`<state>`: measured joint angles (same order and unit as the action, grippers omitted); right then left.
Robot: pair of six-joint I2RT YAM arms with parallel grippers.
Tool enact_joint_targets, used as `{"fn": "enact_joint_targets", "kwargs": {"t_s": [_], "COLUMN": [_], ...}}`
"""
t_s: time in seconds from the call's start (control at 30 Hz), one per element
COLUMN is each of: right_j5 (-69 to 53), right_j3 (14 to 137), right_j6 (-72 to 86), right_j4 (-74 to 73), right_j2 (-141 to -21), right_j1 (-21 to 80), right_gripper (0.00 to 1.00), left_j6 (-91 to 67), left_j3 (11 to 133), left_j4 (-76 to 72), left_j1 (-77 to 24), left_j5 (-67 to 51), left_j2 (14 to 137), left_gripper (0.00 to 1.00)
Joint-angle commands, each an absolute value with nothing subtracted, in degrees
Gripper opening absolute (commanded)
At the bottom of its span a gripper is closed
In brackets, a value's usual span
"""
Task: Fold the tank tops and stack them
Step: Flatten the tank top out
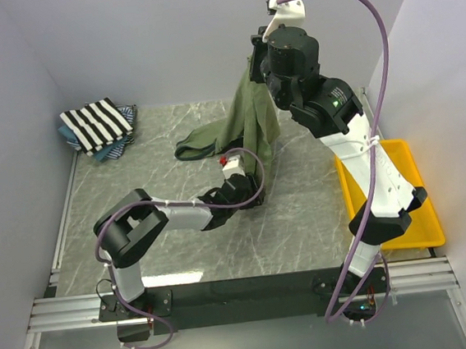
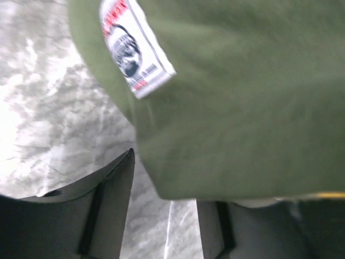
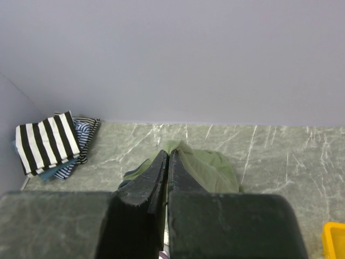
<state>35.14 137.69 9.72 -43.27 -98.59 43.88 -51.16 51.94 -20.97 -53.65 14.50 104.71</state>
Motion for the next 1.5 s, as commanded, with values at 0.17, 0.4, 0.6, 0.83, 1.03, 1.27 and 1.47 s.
{"fn": "enact_joint_targets", "kwargs": {"t_s": [0.17,0.4,0.6,0.83,1.03,1.27,1.47], "right_j5": [35.51,35.33,35.59,38.14,42.27,42.27,41.67], "right_j3": [139.22,139.22,138.61,138.08,137.29,131.15,124.12], "right_j6": [9.49,9.84,10.02,9.23,7.65,9.4,11.07], "right_j4": [-40.34,-40.78,-40.96,-40.52,-39.9,-39.47,-37.8], "right_j2": [-96.15,-96.33,-95.98,-94.84,-92.03,-82.38,-71.92], "right_j1": [43.86,43.86,43.95,43.86,42.54,37.8,36.83], "right_gripper": [0.0,0.0,0.0,0.0,0.0,0.0,0.0], "left_j6": [-53.17,-53.52,-54.4,-54.67,-55.9,-52.93,-37.2], "left_j3": [56.25,57.66,58.45,57.75,50.46,51.84,70.46], "left_j4": [-15.03,-14.24,-12.92,-9.33,2.33,23.19,25.57], "left_j1": [-53.79,-53.88,-53.88,-53.7,-53.35,-52.65,-52.65], "left_j5": [24.6,25.22,26.98,31.28,38.13,50.34,53.26], "left_j2": [106.0,107.67,108.28,105.48,88.45,51.75,41.83], "left_gripper": [0.44,0.4,0.3,0.01,0.01,0.01,0.01]}}
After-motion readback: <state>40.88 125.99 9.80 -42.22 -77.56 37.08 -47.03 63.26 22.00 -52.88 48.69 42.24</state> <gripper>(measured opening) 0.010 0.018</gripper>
